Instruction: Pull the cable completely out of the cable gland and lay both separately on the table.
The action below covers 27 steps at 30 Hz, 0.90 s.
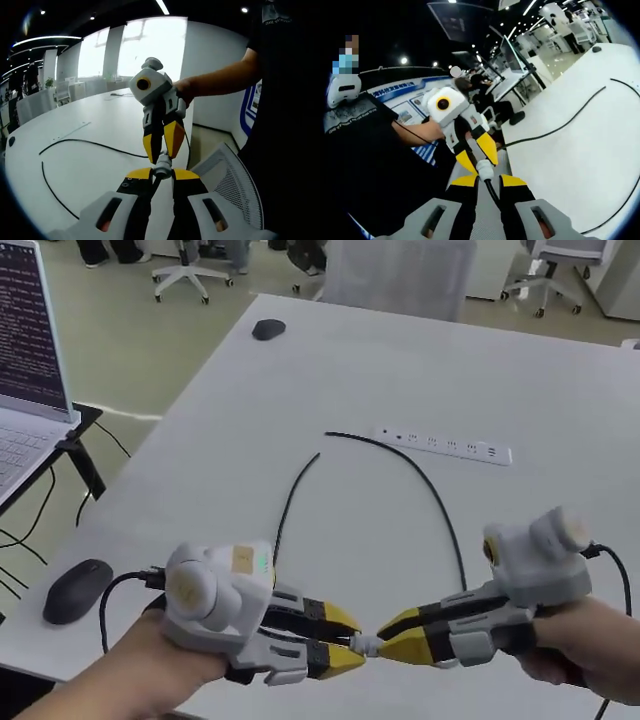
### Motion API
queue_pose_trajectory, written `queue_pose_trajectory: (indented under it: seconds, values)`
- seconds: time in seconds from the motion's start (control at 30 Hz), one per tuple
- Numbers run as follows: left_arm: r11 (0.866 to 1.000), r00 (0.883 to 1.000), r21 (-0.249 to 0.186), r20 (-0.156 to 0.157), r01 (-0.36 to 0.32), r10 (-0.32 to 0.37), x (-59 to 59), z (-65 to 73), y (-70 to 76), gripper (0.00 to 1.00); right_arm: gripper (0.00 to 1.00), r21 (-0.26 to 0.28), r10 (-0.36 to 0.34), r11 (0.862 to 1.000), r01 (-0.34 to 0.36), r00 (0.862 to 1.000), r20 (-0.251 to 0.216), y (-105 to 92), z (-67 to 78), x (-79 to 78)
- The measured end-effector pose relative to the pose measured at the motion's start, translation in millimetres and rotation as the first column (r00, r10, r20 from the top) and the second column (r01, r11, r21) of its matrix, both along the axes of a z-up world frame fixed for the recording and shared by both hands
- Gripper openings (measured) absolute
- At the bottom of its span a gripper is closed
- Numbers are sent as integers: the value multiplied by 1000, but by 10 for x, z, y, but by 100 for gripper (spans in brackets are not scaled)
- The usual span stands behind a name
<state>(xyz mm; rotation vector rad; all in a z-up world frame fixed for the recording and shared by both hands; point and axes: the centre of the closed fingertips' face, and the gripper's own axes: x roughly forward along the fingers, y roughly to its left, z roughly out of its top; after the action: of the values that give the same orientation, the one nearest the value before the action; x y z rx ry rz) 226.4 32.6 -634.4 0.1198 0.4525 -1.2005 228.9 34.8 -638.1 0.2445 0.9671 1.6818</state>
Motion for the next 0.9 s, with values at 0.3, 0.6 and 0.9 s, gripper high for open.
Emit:
queue_pose_trajectory:
  seconds: [0.3,0.6,0.9]
  values:
    - [1000,1000,1,3,-3,3,16,36,2,14,9,48,1,999,2,998,-62,36,69,-73]
    - [1000,1000,0,-21,3,-3,-19,0,-5,14,7,43,42,998,-46,995,95,36,62,-129]
    - [999,995,-30,-101,-12,9,-39,-59,27,14,6,18,97,994,-112,918,384,35,29,-180]
